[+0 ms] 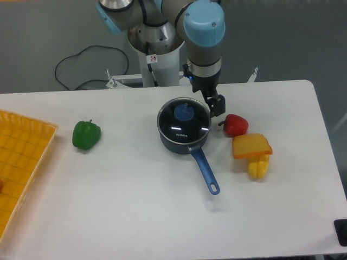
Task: Open the lid
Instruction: 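Raise the gripper from beside the red pepper toward the pot, then move the gripper over the blue lid knob and lower it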
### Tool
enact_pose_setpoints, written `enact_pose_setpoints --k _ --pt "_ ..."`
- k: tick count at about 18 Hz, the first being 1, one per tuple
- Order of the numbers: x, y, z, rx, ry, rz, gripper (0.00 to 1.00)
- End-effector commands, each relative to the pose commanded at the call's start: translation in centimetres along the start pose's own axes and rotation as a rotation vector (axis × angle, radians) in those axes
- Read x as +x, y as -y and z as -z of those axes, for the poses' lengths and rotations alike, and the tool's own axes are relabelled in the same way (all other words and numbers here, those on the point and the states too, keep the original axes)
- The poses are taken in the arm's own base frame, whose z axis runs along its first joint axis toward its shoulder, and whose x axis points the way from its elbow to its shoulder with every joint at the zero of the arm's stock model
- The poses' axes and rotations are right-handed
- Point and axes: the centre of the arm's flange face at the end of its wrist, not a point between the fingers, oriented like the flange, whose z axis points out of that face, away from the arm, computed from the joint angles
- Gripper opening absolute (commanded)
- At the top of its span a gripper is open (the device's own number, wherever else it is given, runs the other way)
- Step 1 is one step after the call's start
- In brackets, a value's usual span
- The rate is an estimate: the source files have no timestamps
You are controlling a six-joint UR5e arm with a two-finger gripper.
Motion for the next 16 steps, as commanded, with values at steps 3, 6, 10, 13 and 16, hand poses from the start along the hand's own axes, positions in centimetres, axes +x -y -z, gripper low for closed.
enact_pose_setpoints --k 3,6,10,13,16 --pt "0.0 0.1 0.0 0.021 -0.005 0.034 1.00" --pt "0.3 0.1 -0.4 0.018 -0.025 0.082 1.00" --pt "1.2 -0.2 -2.2 0.036 -0.068 0.245 1.00" --pt "1.6 0.3 -3.0 0.088 -0.095 0.337 1.00" --pt "1.8 0.7 -4.0 0.116 -0.082 0.438 1.00"
